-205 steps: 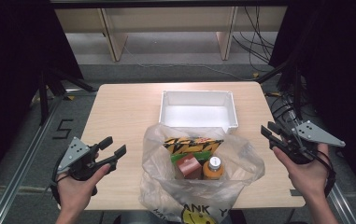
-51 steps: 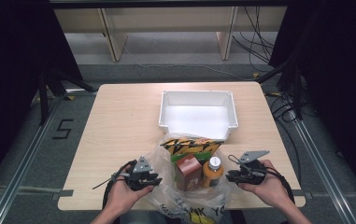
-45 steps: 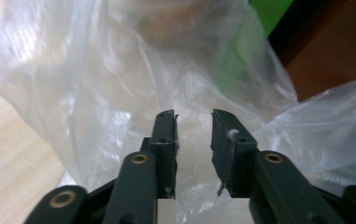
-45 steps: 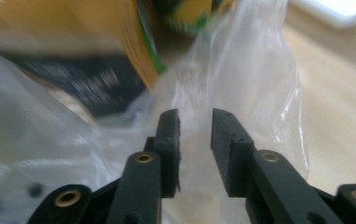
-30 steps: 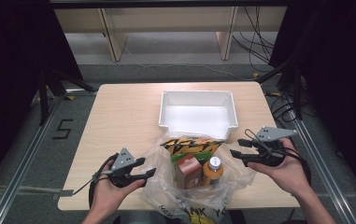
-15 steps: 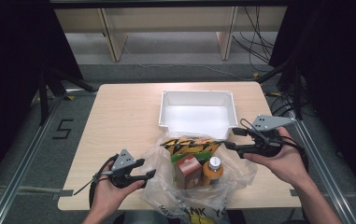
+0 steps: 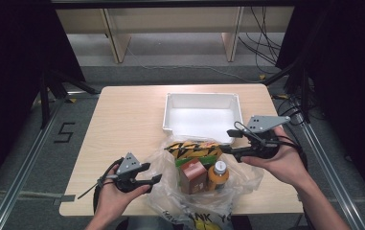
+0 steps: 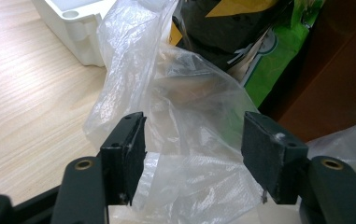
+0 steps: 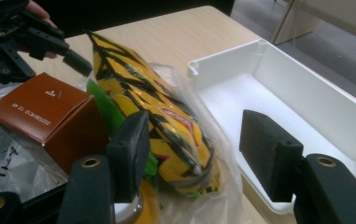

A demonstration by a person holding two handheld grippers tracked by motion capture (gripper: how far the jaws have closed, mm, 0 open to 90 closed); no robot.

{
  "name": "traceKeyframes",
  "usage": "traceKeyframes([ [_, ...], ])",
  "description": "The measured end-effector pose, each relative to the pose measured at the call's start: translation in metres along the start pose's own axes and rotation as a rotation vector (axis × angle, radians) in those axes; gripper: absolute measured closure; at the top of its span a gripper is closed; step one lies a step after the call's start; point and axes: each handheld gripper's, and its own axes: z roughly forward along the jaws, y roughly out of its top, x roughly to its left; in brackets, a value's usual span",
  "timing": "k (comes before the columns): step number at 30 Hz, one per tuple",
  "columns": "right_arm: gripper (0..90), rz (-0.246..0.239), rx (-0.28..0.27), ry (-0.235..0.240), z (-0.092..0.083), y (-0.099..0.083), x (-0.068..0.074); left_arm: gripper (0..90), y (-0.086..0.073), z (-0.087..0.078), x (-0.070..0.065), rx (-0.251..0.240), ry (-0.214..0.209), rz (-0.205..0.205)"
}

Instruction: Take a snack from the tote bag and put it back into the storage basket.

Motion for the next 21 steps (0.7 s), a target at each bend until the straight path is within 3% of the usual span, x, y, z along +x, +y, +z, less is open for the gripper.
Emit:
traceKeyframes([
  [3,43.3,0.016,0.032,0.03,0.003,0.002,0.002,39.4,0.002,0.002,0.0,-0.005,-0.002,0.001],
  [4,43.3,0.0,0.017,0.023,0.007,0.003,0.002,39.4,0.002,0.002,0.0,0.001,0.002,0.011],
  [6,43.4,0.001,0.038,0.041,0.008,0.005,0.002,39.3,0.004,0.003,0.001,-0.005,-0.002,0.023],
  [8,43.4,-0.029,0.025,0.044,0.014,0.007,0.001,39.2,0.004,0.003,0.0,-0.013,0.0,0.023],
  [9,43.4,-0.006,0.044,0.054,0.015,0.008,0.003,39.2,0.004,0.003,0.0,-0.01,-0.005,0.016],
  [10,43.4,-0.027,0.037,0.042,0.019,0.008,0.003,39.2,0.004,0.002,0.0,-0.004,-0.004,0.019],
  [11,43.5,-0.009,0.045,0.047,0.02,0.008,0.004,39.2,0.004,0.001,0.002,0.009,-0.007,0.046],
  [13,43.7,-0.013,0.047,0.057,0.025,0.009,0.005,39.2,0.004,0.0,0.001,0.001,-0.007,0.044],
  [15,44.0,-0.034,0.064,0.075,0.03,0.01,0.003,39.1,0.003,-0.001,-0.001,-0.005,-0.003,0.018],
  [16,44.1,-0.005,0.071,0.07,0.033,0.01,0.004,39.1,0.003,-0.001,-0.001,-0.007,0.0,0.017],
  [19,45.0,-0.032,0.099,0.092,0.039,0.011,0.002,38.9,0.004,-0.002,0.001,-0.006,-0.009,0.044],
  [21,45.7,-0.043,0.105,0.108,0.043,0.01,0.002,38.8,0.004,-0.001,0.0,-0.02,-0.007,0.029],
])
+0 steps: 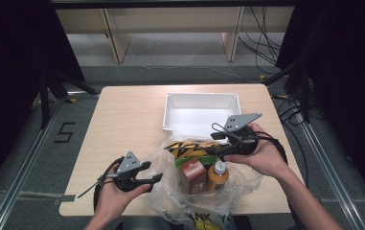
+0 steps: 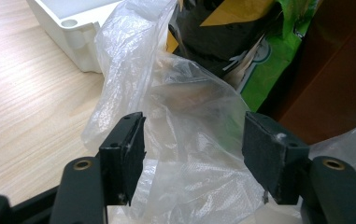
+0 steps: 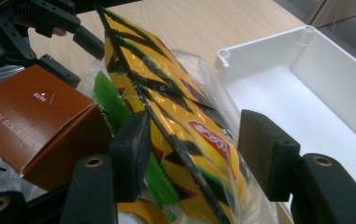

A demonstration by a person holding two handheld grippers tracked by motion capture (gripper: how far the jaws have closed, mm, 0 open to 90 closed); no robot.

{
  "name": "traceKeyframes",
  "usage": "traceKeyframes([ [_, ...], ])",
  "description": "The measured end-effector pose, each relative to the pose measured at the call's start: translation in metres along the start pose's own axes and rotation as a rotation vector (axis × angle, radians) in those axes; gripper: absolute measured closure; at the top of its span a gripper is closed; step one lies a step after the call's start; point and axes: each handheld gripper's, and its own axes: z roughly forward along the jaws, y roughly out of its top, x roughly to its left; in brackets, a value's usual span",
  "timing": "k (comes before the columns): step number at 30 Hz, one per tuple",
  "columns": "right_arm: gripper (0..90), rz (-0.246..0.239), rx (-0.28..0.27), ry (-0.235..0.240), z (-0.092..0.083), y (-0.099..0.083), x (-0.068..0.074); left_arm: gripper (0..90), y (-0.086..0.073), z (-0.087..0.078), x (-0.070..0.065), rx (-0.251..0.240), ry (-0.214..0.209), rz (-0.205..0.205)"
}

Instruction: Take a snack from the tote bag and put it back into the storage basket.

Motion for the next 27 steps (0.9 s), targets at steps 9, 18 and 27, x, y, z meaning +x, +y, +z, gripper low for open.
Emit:
traceKeyframes([
  [9,54.1,-0.018,0.014,-0.002,0.013,-0.003,0.0,38.7,-0.001,0.001,0.0,0.014,0.001,-0.003],
  [18,69.5,-0.104,0.014,-0.019,0.012,-0.006,0.001,38.2,-0.003,0.002,0.0,0.008,0.01,-0.02],
  [27,83.4,-0.213,-0.003,-0.025,0.012,-0.008,0.003,37.9,-0.005,0.004,0.002,0.037,0.006,0.015],
])
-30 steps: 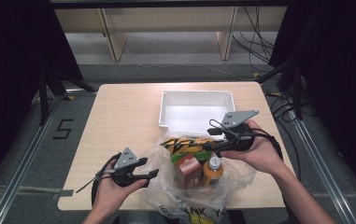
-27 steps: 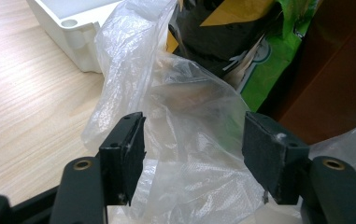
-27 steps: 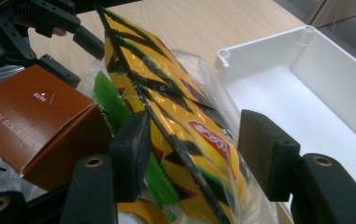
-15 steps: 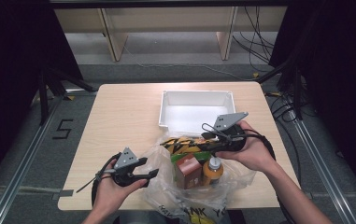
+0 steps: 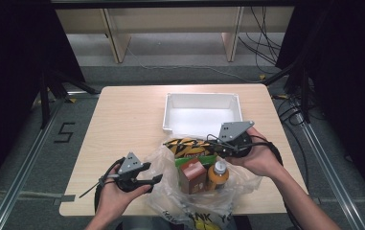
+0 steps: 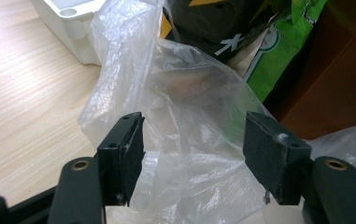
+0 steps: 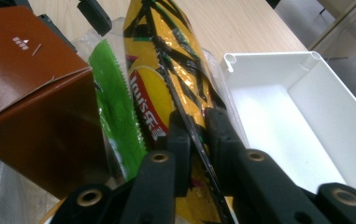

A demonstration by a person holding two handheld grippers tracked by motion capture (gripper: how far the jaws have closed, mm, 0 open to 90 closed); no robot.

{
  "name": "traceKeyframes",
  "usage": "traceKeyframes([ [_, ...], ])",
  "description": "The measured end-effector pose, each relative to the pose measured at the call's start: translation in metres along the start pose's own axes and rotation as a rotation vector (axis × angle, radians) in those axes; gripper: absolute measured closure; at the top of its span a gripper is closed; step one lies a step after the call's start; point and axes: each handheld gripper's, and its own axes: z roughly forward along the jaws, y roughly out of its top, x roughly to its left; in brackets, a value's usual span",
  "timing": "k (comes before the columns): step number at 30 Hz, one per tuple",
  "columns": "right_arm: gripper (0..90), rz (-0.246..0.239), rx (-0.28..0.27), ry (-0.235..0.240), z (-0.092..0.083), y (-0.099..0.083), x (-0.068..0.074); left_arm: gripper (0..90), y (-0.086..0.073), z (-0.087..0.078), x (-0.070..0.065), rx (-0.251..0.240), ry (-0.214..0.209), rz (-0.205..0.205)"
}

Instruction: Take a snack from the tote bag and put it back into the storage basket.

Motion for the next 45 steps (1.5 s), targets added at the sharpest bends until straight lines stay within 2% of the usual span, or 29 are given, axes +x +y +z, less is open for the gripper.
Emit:
traceKeyframes([
  [3,86.1,-0.024,-0.008,-0.008,0.0,-0.001,0.001,37.8,-0.001,0.001,-0.001,-0.01,0.0,-0.027],
  [4,86.8,-0.034,-0.002,0.002,0.0,-0.001,0.001,37.8,-0.001,0.0,0.0,0.002,0.0,-0.022],
  [5,87.3,-0.041,-0.005,-0.002,0.0,-0.001,0.001,37.8,-0.001,0.0,0.001,0.002,0.002,0.002],
  [7,88.2,-0.048,-0.013,-0.013,0.0,-0.001,0.001,37.7,-0.001,0.0,0.001,0.001,0.004,-0.001],
  [8,88.6,-0.055,-0.015,-0.016,0.0,-0.001,0.001,37.7,-0.001,0.001,0.001,-0.005,0.004,-0.017],
  [11,89.6,-0.047,-0.032,-0.038,-0.001,-0.002,0.001,37.7,-0.002,0.001,0.0,-0.001,0.011,-0.031],
  [16,90.0,-0.041,-0.057,-0.063,-0.003,-0.003,-0.001,37.8,-0.002,0.003,0.001,-0.005,0.003,-0.02],
  [18,90.0,-0.037,-0.061,-0.066,-0.004,-0.002,0.0,37.8,-0.003,0.003,0.0,-0.006,0.004,-0.036],
  [20,90.0,-0.047,-0.07,-0.066,-0.005,-0.002,-0.001,37.8,-0.003,0.004,0.001,-0.003,0.002,-0.024],
  [25,90.0,-0.044,-0.099,-0.087,-0.01,0.002,0.0,37.7,-0.003,0.004,0.001,-0.003,0.005,-0.027],
  [27,90.0,-0.045,-0.116,-0.102,-0.013,0.003,0.0,37.8,-0.002,0.003,0.002,0.016,0.006,-0.009],
  [31,90.0,-0.05,-0.128,-0.113,-0.016,0.005,0.0,37.7,-0.003,0.003,0.002,0.017,0.001,-0.033],
  [33,90.0,-0.043,-0.127,-0.111,-0.018,0.006,0.0,37.7,-0.003,0.003,0.003,0.018,0.003,-0.019],
  [36,90.0,-0.036,-0.147,-0.133,-0.02,0.006,-0.001,37.7,-0.003,0.004,0.003,0.018,0.0,-0.016],
  [37,90.0,-0.044,-0.151,-0.127,-0.021,0.007,-0.002,37.8,-0.003,0.005,0.002,0.002,0.001,-0.034],
  [38,90.0,-0.035,-0.157,-0.141,-0.021,0.007,-0.002,37.7,-0.003,0.005,0.002,0.002,0.001,-0.034],
  [45,90.0,-0.038,-0.187,-0.154,-0.028,0.011,-0.002,37.8,-0.003,0.006,0.002,-0.004,0.004,-0.035],
])
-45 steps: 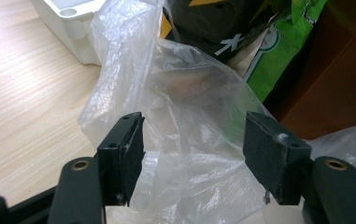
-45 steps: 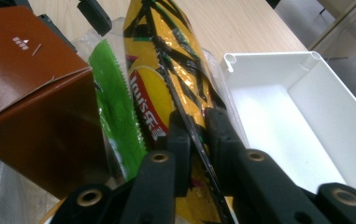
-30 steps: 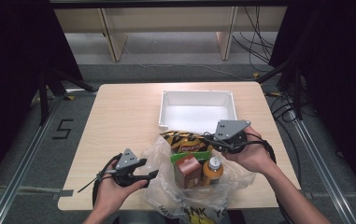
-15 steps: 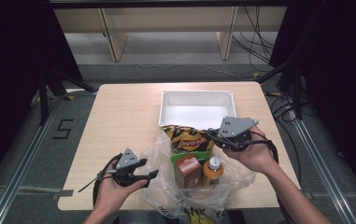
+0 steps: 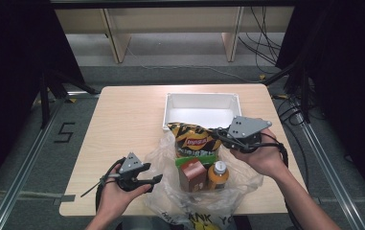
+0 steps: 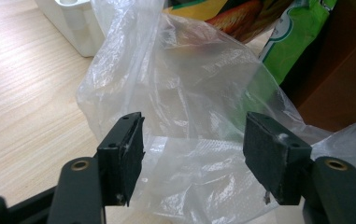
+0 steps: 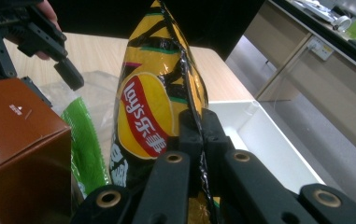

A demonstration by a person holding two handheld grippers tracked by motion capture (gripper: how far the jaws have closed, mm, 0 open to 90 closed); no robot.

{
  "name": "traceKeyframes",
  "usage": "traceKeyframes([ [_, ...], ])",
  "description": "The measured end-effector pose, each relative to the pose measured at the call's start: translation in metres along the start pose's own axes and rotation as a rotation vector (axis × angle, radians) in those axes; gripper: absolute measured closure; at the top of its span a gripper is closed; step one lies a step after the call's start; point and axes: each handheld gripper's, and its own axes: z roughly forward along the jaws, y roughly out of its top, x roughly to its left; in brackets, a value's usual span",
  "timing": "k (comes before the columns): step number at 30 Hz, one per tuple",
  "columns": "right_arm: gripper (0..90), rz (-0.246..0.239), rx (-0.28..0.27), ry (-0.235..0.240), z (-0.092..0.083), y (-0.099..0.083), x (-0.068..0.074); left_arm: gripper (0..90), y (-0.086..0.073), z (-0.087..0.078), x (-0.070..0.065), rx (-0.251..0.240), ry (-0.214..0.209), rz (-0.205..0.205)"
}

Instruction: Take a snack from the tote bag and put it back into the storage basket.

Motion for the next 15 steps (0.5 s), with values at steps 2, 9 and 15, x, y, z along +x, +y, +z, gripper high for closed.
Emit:
traceKeyframes([
  [2,90.0,0.009,-0.009,0.0,-0.002,0.001,0.0,38.8,0.001,0.0,0.0,-0.007,0.002,0.006],
  [9,90.0,0.007,-0.034,-0.011,-0.006,0.006,0.001,40.3,0.004,0.0,0.001,-0.007,0.003,0.034],
  [15,90.0,0.013,-0.067,-0.038,-0.011,0.011,-0.003,40.5,0.003,0.002,-0.001,-0.007,-0.001,0.018],
])
